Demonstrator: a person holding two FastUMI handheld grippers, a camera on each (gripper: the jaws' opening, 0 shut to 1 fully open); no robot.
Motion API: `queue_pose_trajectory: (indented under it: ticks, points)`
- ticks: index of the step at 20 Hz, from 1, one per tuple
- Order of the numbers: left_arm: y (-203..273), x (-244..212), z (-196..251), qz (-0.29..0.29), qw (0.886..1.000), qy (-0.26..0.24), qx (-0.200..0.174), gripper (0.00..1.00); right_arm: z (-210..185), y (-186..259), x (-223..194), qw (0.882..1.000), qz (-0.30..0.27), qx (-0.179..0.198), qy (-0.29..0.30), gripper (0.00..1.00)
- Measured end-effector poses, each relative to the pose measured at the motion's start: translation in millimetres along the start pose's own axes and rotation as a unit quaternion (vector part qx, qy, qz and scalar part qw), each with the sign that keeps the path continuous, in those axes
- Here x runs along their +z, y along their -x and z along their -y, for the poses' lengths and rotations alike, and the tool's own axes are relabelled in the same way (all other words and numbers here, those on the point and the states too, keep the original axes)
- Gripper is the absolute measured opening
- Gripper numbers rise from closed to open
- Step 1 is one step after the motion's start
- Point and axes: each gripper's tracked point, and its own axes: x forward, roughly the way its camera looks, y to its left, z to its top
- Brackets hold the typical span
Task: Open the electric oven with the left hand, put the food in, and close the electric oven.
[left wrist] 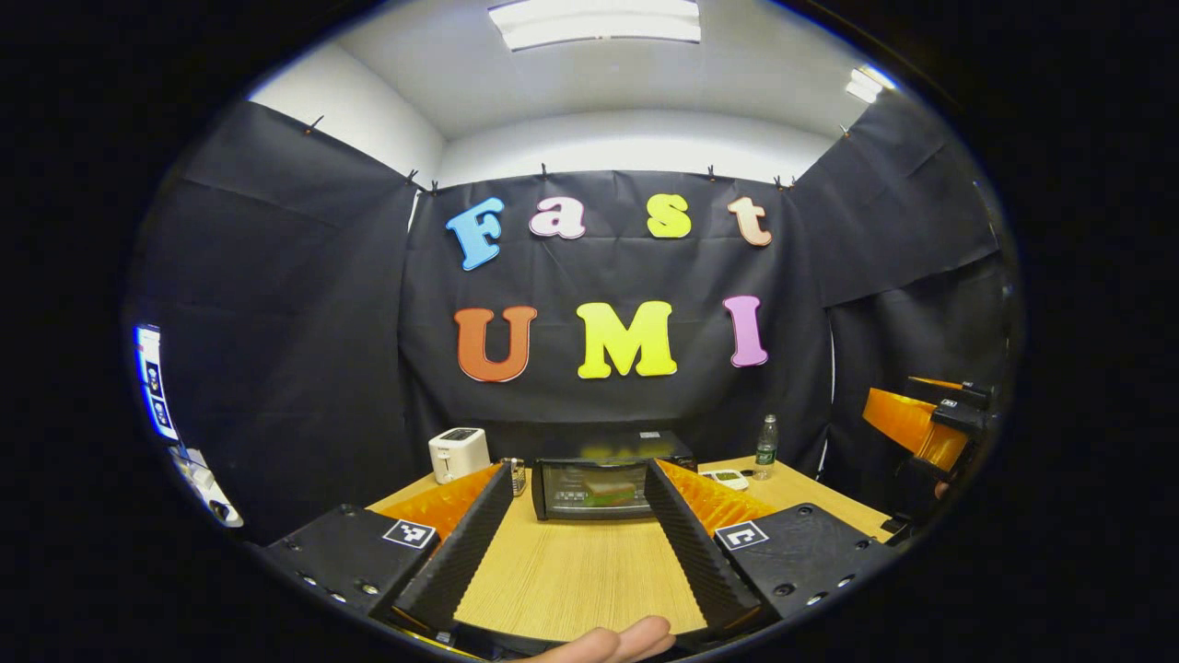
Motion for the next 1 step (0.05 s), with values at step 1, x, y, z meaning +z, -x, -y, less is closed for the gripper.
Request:
queue_pose_trajectory:
  ticks: [1]
  points:
    - [0.2, 0.0, 1.7, -0.002, 1.000, 0.005, -0.002, 0.83, 0.9, 2.8, 1.5, 1.000, 0.002, -0.001, 0.001, 0.95]
